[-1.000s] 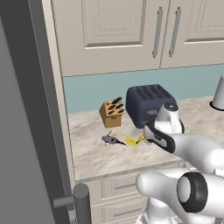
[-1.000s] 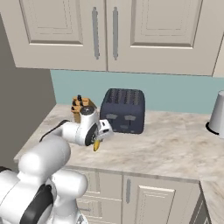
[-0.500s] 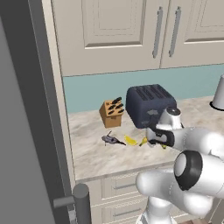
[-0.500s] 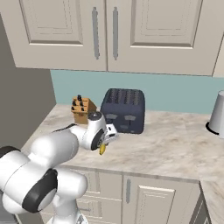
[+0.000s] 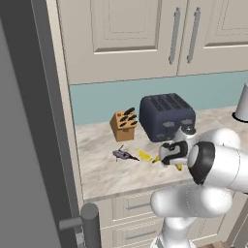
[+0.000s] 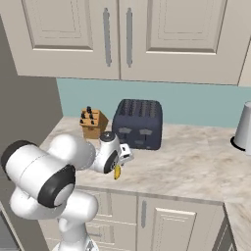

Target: Open the fridge, remove the banana, lemon wedge, and fish, and place them on any counter.

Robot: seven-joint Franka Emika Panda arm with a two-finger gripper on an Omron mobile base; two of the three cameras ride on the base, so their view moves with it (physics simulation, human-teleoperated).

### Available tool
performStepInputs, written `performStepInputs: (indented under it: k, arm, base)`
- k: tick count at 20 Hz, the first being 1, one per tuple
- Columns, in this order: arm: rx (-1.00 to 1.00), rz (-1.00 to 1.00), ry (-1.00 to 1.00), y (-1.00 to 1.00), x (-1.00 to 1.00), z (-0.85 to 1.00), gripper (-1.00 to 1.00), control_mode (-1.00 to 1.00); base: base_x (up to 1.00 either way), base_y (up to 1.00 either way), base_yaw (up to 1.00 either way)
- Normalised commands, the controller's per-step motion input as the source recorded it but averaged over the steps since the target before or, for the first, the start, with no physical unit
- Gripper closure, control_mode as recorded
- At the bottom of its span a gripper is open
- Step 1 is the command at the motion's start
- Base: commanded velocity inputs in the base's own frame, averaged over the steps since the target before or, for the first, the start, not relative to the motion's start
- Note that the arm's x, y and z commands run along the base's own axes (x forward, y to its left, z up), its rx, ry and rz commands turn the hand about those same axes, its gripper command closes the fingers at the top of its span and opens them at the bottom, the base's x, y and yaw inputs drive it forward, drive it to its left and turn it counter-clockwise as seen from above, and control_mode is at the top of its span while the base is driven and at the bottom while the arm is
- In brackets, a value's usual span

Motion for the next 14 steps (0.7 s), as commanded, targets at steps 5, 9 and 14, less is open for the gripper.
performStepInputs:
  k: [5, 9, 14]
  arm:
    - [0.00, 0.11, -0.01, -0.07, 0.24, 0.00, -1.00, -1.00]
    - [-0.01, 0.08, -0.08, -0.09, -0.08, 0.32, -1.00, -1.00]
    - [-0.07, 0.00, -0.10, -0.03, -0.45, 0.84, -1.00, -1.00]
  base:
    - [0.00, 0.00, 0.00]
    - [0.00, 0.00, 0.00]
    - [0.00, 0.00, 0.00]
